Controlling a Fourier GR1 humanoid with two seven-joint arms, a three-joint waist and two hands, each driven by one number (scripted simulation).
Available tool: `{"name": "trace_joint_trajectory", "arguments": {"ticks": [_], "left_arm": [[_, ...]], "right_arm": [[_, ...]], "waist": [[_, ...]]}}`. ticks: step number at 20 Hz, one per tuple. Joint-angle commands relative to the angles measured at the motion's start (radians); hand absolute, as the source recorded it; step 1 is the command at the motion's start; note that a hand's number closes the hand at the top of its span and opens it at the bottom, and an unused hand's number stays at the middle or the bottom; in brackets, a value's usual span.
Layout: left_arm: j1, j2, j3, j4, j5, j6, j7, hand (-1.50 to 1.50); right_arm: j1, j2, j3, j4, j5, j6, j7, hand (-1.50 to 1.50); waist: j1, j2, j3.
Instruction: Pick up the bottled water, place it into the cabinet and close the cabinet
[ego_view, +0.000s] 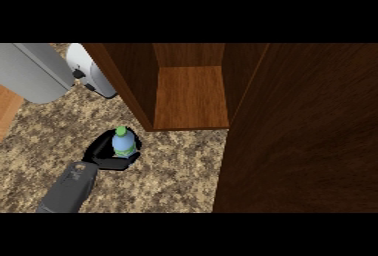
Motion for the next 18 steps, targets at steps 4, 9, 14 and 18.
{"name": "trace_joint_trajectory", "arguments": {"ticks": [4, 9, 14, 18], "left_arm": [[-0.016, -0.014, -0.097, -0.097, -0.086, 0.001, -0.224, 1.50], [0.086, -0.100, -0.063, -0.131, -0.067, 0.283, -0.279, 1.50], [0.135, -0.167, 0.103, -0.179, 0.062, 0.554, -0.234, 1.50], [0.168, -0.201, 0.025, -0.316, 0.153, 0.513, -0.157, 1.50]], "right_arm": [[0.008, -0.008, 0.034, -0.111, 0.043, -0.027, 0.076, -1.50], [-0.007, -0.025, 0.011, -0.099, 0.060, -0.039, 0.071, -1.50], [0.022, -0.034, 0.011, -0.067, 0.032, -0.048, 0.038, -1.50], [0.068, -0.048, -0.005, -0.062, 0.006, -0.028, -0.031, -1.50]], "waist": [[0.001, -0.005, -0.001], [0.021, -0.008, 0.001], [0.035, -0.013, 0.003], [0.034, -0.013, 0.005]]}}
